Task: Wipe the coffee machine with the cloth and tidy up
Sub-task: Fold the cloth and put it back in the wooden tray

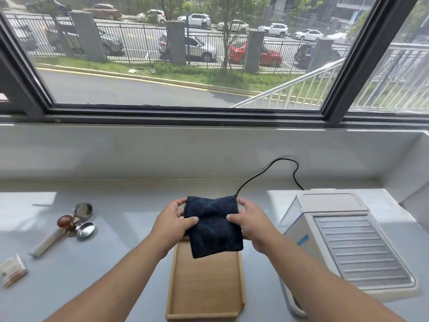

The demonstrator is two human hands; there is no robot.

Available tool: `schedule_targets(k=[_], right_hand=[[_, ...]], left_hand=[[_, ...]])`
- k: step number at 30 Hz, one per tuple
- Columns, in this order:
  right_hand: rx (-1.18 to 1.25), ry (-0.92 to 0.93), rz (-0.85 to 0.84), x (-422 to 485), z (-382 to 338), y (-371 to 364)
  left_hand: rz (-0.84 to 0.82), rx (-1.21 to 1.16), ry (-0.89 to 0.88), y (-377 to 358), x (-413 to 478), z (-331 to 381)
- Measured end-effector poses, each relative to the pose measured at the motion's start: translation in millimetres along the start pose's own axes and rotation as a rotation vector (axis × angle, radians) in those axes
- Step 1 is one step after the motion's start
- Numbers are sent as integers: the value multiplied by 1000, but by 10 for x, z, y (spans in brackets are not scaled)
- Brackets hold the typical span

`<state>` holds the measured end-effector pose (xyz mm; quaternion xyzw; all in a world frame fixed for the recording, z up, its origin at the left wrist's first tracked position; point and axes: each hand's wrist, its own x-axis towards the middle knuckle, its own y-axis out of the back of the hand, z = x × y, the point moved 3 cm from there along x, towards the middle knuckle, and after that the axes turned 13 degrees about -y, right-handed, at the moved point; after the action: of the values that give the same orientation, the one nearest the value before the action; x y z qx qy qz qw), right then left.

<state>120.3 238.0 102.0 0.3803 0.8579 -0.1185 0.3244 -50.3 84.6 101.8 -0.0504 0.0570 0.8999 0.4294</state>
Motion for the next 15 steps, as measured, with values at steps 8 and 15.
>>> schedule_targets(k=[8,15], right_hand=[[-29,-93,32,136,435,-42],[-45,-171,48,267,787,-104]], left_hand=[[23,96,78,-9,-117,-422],[22,124,147,-52,-179,-759]])
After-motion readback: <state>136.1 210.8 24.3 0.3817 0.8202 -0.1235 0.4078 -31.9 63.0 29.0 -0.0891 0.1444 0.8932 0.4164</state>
